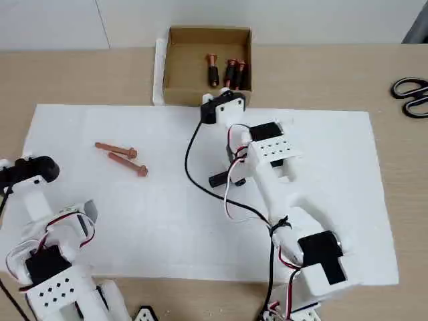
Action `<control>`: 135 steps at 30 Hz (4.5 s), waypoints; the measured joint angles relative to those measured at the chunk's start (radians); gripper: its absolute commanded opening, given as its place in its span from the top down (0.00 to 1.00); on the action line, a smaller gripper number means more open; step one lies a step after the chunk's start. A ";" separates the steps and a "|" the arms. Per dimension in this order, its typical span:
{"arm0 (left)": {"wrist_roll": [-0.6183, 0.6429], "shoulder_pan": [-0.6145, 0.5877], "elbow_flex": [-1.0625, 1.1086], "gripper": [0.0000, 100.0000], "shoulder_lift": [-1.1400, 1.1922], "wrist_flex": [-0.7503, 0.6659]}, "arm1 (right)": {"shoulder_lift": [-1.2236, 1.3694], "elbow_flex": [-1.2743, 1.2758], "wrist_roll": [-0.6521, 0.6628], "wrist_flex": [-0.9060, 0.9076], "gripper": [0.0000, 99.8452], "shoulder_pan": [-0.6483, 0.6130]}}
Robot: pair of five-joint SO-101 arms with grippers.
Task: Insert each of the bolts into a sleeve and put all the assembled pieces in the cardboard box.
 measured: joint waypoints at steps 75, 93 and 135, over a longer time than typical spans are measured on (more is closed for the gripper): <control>-0.002 0.000 0.005 0.74 0.000 0.000 | 0.233 -0.176 0.021 0.130 0.93 0.066; -0.002 0.000 0.005 0.74 0.000 0.000 | 0.235 -0.181 0.057 0.196 0.88 0.212; -0.051 0.021 -0.008 0.74 0.000 0.008 | 0.106 -0.313 0.058 0.414 1.00 0.215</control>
